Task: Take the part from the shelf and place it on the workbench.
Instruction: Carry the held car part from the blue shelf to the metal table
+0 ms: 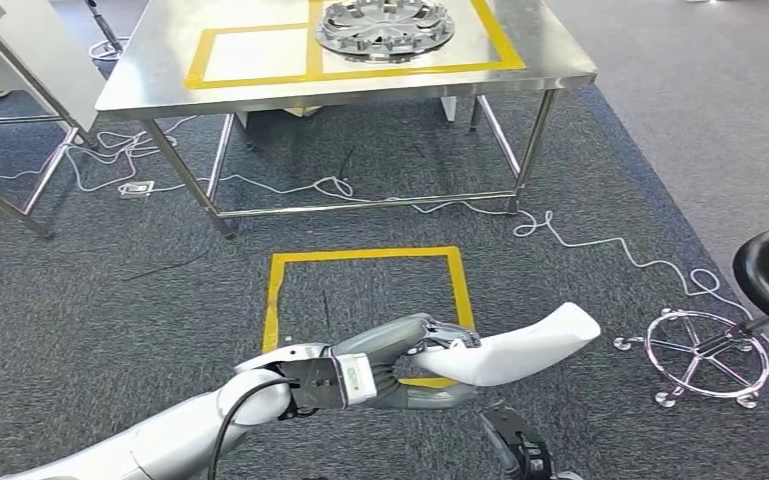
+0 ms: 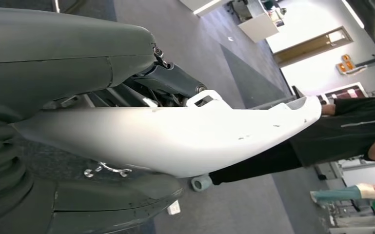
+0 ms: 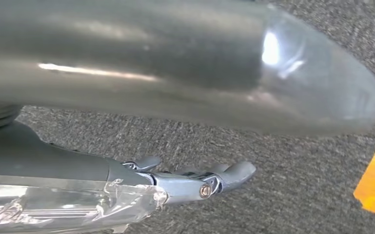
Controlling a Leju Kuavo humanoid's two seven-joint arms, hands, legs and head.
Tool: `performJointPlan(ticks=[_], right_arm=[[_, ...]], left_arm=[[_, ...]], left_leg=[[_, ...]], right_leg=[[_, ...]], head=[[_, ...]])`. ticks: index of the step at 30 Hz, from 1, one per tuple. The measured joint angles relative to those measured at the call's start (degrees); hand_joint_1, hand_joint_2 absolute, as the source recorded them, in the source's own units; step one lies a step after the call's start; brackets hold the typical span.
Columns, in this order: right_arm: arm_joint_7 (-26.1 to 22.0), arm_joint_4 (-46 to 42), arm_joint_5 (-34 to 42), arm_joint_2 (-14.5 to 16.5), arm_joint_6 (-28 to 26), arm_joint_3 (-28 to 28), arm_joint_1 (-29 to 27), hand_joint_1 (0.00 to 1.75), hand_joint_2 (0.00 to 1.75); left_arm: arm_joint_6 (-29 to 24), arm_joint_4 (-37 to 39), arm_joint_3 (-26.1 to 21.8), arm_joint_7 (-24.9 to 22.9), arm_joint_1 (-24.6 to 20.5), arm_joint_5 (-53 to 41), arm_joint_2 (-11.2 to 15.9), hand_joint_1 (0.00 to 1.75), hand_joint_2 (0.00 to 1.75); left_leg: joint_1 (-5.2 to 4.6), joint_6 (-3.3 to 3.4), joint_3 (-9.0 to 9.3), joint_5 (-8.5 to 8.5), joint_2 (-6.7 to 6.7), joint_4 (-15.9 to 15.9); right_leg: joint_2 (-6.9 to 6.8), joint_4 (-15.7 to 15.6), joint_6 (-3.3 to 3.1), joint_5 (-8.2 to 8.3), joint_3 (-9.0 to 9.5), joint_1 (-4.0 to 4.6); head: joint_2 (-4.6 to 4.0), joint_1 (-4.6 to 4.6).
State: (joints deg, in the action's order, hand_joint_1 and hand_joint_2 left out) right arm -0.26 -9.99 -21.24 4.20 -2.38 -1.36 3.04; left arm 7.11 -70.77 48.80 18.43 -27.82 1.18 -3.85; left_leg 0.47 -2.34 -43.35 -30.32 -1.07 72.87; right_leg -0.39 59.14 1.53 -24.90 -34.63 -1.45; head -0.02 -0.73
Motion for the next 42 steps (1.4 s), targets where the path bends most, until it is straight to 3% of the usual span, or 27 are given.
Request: performJointPlan(ticks=[1,2,5,7,10,17,31,38,40,42], right_arm=[[0.0,0.0,-0.01,0.0,0.0,0.0,-0.05,0.0,0.0],[0.0,0.0,-0.01,0.0,-0.01,0.0,-0.06,0.0,0.0],[0.02,-0.01,-0.01,0.04,-0.13,0.0,0.05,0.0,0.0],[0.11,0.0,0.02,0.08,-0.2,0.0,0.03,0.0,0.0],[0.26,0.0,0.09,0.08,-0.2,0.0,0.03,0.0,0.0],[0.28,0.0,0.02,0.08,0.03,0.01,0.09,0.0,0.0],[0.15,0.0,-0.38,0.07,-0.71,0.12,0.15,0.0,0.0],[0.17,-0.02,-0.45,0.07,-0.94,0.37,0.25,0.0,0.0],[0.17,-0.02,-0.49,0.05,-0.95,0.37,0.33,0.0,0.0],[0.18,-0.02,-0.51,0.04,-0.96,0.38,0.34,0.0,0.0]], left_arm=[[-0.02,0.0,-0.02,0.0,0.06,0.0,0.13,1.75,1.75],[-0.03,0.0,-0.04,0.01,0.08,0.0,0.22,1.75,1.75],[-0.14,0.0,-0.26,0.13,-0.02,-0.01,0.31,1.75,1.75],[-0.31,0.0,-0.34,0.33,-0.04,-0.15,0.31,1.75,1.75],[-0.57,0.0,-0.34,0.85,0.09,-0.8,0.35,1.75,1.75],[0.04,0.5,-0.32,1.75,0.05,-1.74,0.35,1.75,1.75],[0.98,1.85,-0.02,1.97,-0.09,-1.97,0.33,1.75,1.75],[1.74,2.2,0.03,1.97,-0.34,-1.74,0.31,1.75,1.75],[1.94,2.24,0.04,1.99,-0.63,-1.67,0.21,1.75,1.75],[2.05,2.32,0.1,2.01,-0.92,-1.63,0.05,1.75,1.75]], left_leg=[[-0.03,0.18,-0.18,0.45,0.01,0.43],[-0.09,0.47,0.79,1.88,0.03,-1.4],[-0.71,1.65,6.66,6.39,1.25,-12.26],[-1.0,1.67,8.22,6.76,1.87,-15.47],[-0.96,1.14,8.22,6.93,1.53,-15.91],[-1.03,1.85,8.2,6.93,1.48,-15.88],[-1.11,2.15,8.19,7.03,1.48,-15.84],[-1.54,3.14,8.24,7.0,1.46,-16.13],[-1.22,3.68,8.58,7.37,1.45,-16.79],[-0.99,4.0,8.79,7.5,1.43,-17.1]], right_leg=[[-0.27,0.0,-0.03,-0.01,0.0,0.11],[-0.5,0.0,-0.04,-0.02,0.03,0.21],[-0.95,0.1,0.23,-0.13,0.06,0.53],[-1.16,0.1,0.47,-0.19,-0.06,0.74],[-1.38,-0.31,0.34,-0.05,0.12,0.8],[-1.41,-1.39,1.29,0.59,0.61,0.76],[-1.38,-1.44,1.6,0.79,0.59,0.67],[-1.41,-1.77,2.39,0.93,0.61,0.13],[-0.97,-0.41,2.66,-0.19,-0.05,0.14],[-0.27,5.48,2.76,-3.46,-2.74,0.19]], head=[[0.0,0.0],[0.0,0.0],[0.01,0.03],[0.01,0.08],[0.0,0.13],[0.0,0.11],[0.0,0.08],[0.01,0.06],[0.01,0.1],[0.01,0.29]])
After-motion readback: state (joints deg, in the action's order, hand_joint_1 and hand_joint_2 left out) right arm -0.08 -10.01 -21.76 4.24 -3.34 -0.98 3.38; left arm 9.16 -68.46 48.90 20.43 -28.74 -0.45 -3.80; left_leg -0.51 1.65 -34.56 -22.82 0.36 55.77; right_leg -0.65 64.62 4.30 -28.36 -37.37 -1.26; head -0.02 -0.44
